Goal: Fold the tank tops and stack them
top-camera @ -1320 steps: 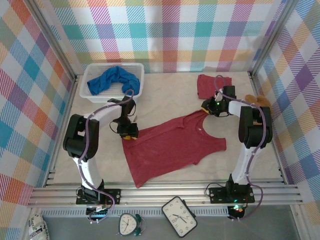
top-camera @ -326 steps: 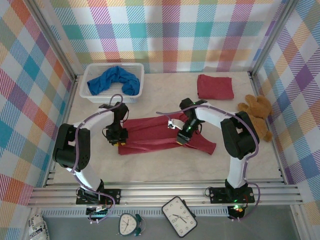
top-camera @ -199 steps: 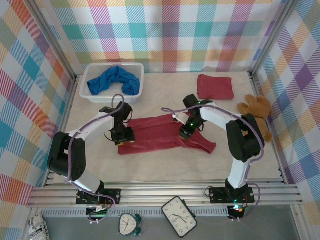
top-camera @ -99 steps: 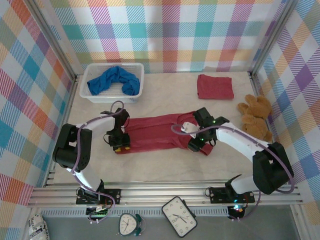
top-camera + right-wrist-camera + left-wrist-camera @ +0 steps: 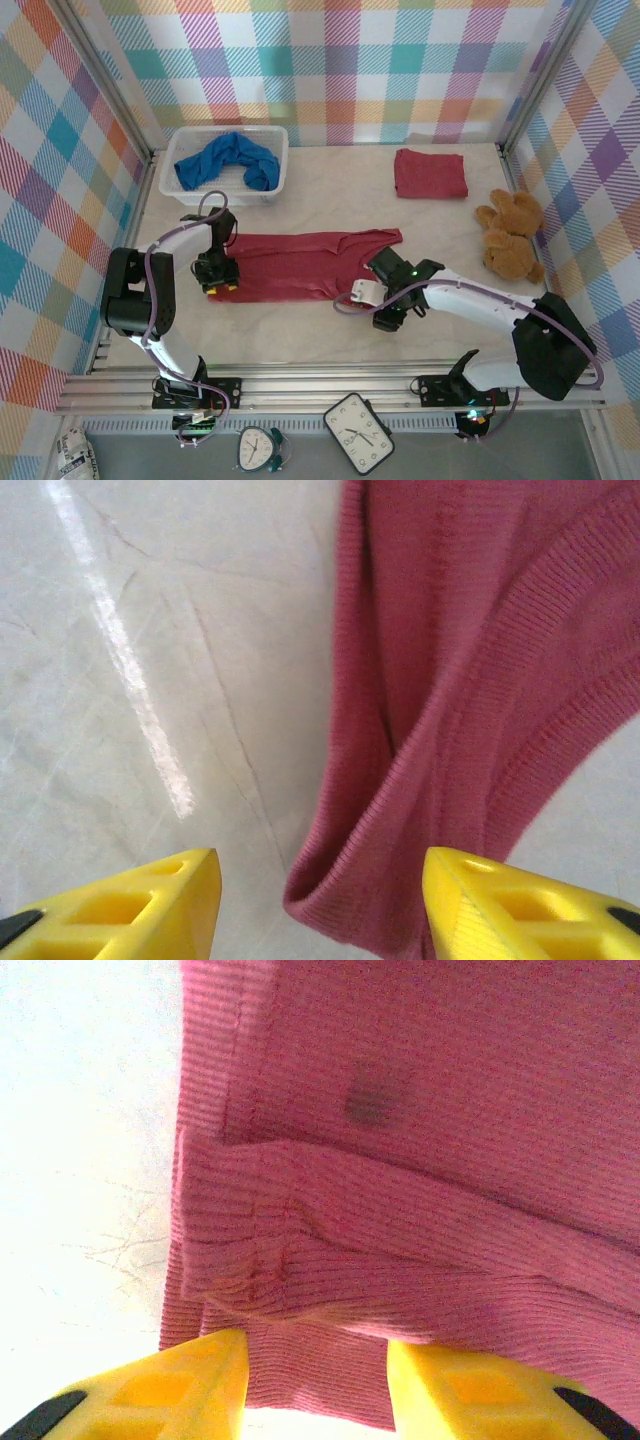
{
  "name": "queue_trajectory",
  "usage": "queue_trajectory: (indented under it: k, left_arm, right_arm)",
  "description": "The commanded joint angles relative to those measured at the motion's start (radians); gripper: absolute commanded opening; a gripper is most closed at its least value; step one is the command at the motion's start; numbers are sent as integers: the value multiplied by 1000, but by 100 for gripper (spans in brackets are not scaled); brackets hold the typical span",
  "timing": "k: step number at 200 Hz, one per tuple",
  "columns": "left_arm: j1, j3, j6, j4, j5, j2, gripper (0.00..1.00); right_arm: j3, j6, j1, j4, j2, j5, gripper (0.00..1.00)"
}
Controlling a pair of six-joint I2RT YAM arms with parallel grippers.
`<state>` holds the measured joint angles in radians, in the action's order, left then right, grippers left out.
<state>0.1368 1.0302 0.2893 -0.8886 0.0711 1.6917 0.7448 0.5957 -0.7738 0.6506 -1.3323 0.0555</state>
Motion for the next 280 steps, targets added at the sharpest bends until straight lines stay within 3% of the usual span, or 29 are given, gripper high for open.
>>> queue_trajectory:
  k: [1,69,85,120,147,175,201,280]
  left_arm:
    - [-6,12,-22,-27,-3,-4,42]
    - [-6,-28,-7,-12,-99,-69,44]
    - [-6,-32,-7,-11,-117,-91,44]
    - [-6,-48,0,-5,-160,-112,44]
    - [-6,-58,3,6,-170,-112,44]
    - [-6,-45,-9,-7,-149,-108,45]
    - [-6,-31,-10,-2,-152,-89,45]
    - [-6,-1,-36,-22,-108,-43,45]
  right_arm:
    - [-18,14,-39,-39,-20,40,56]
    - [-13,-14,-45,22,-154,204,51]
    - [3,-21,-48,17,-169,208,44]
    - [35,-67,-30,58,-166,215,15]
    - [73,-90,17,101,-116,121,6]
    - [126,-93,113,166,-84,-44,5]
    - [210,-100,237,243,-163,-215,4]
    - [408,-56,363,314,-408,-180,12]
